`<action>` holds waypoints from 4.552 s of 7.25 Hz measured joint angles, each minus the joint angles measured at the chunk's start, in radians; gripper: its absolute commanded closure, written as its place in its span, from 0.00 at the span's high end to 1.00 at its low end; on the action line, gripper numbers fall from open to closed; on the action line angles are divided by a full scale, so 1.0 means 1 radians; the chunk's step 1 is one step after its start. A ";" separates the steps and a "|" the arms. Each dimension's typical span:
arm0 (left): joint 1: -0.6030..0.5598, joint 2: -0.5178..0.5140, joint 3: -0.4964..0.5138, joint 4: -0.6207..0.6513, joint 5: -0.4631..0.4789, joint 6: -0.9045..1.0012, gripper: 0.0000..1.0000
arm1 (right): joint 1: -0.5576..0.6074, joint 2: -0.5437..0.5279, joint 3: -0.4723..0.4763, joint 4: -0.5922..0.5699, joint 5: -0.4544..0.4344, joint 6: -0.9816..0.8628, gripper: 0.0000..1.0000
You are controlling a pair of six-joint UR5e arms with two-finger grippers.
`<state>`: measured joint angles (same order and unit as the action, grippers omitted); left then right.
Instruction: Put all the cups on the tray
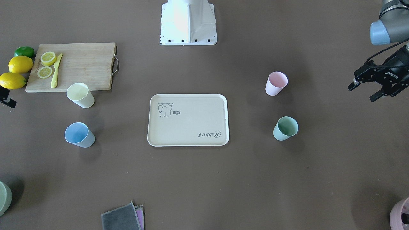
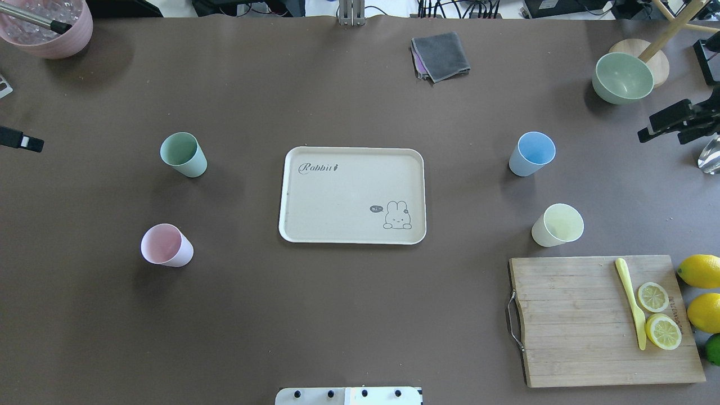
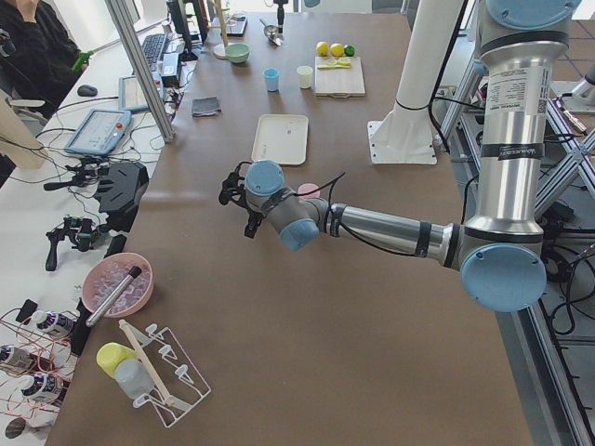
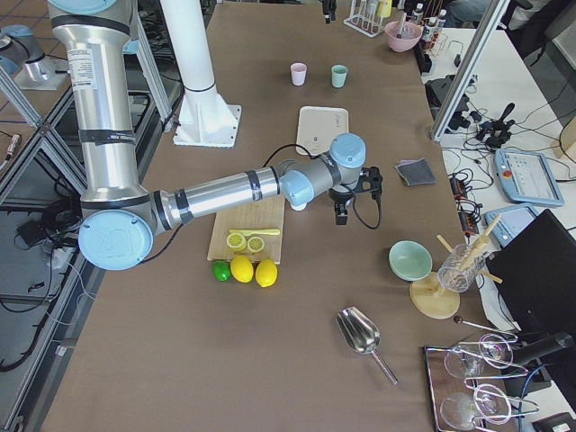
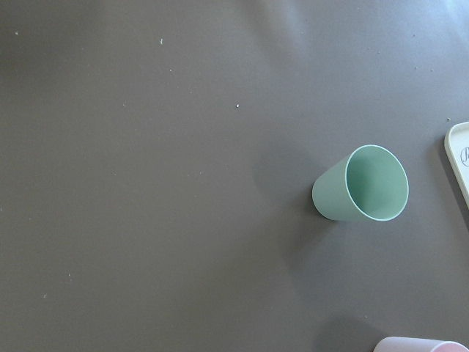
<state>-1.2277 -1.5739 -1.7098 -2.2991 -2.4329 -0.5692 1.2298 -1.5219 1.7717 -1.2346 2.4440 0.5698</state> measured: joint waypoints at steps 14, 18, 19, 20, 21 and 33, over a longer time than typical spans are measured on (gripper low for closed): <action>0.047 0.002 -0.015 0.003 0.082 -0.129 0.97 | -0.406 -0.098 0.019 0.299 -0.244 0.364 0.00; 0.121 -0.047 -0.033 0.003 0.112 -0.258 0.97 | -0.313 0.061 0.097 0.037 -0.142 0.367 0.00; 0.177 -0.062 -0.044 0.003 0.162 -0.305 0.97 | -0.312 0.133 0.110 -0.057 -0.142 0.375 0.00; 0.236 -0.069 -0.064 0.004 0.213 -0.347 0.97 | -0.317 0.196 0.116 -0.132 -0.146 0.391 0.00; 0.290 -0.070 -0.086 0.005 0.254 -0.385 0.97 | -0.332 0.247 0.114 -0.182 -0.157 0.409 0.00; 0.518 0.016 -0.137 0.000 0.360 -0.456 0.00 | -0.484 0.451 0.003 -0.273 -0.295 0.467 0.00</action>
<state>-0.7096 -1.5579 -1.8473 -2.2993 -2.0729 -1.0253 0.7454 -1.0705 1.7745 -1.5080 2.1491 1.0365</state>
